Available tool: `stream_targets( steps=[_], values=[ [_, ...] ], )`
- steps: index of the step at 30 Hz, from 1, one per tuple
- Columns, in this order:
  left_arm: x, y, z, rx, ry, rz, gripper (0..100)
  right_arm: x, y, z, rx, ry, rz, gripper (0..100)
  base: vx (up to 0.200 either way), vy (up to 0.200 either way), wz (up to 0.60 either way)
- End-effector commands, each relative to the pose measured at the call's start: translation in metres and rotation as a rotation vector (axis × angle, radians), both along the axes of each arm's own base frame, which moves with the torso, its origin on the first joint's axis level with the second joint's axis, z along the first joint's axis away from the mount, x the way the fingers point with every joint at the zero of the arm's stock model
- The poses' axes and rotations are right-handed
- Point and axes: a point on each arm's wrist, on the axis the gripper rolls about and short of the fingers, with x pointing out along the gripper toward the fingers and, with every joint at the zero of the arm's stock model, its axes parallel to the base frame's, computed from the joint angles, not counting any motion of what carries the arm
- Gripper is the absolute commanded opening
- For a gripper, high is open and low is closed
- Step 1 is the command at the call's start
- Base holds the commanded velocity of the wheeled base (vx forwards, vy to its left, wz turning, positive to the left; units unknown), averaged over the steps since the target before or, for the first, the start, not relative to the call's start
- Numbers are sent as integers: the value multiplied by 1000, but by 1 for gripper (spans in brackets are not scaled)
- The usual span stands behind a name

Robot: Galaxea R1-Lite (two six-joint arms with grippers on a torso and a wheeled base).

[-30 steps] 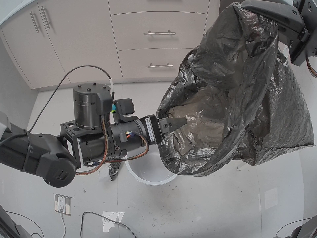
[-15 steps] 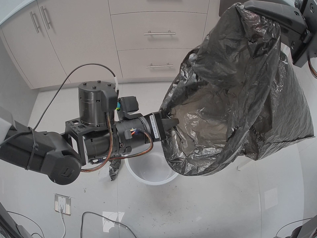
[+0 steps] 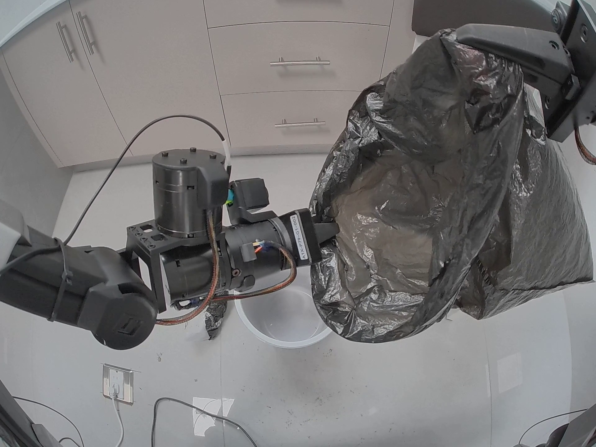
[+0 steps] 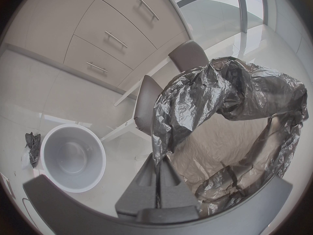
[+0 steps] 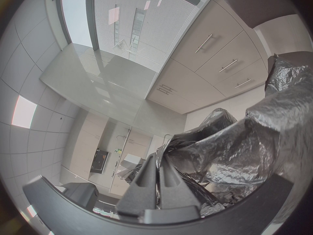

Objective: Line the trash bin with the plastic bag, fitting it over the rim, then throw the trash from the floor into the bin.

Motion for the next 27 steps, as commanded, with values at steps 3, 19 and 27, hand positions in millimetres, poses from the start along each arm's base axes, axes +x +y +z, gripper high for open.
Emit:
stream_targets(
  steps=[3, 19, 27],
  values=[
    [-20, 18, 16, -15, -20, 12, 0, 12, 5, -16, -61, 2, -16, 0, 0, 0, 0],
    [-70, 93, 70, -60, -117, 165, 0, 34, 23, -36, -151, 1, -101, 0, 0, 0, 0],
    [-81, 119, 83, -57, -156, 233, 0, 45, 35, -48, -202, -11, -87, 0, 0, 0, 0]
  ],
)
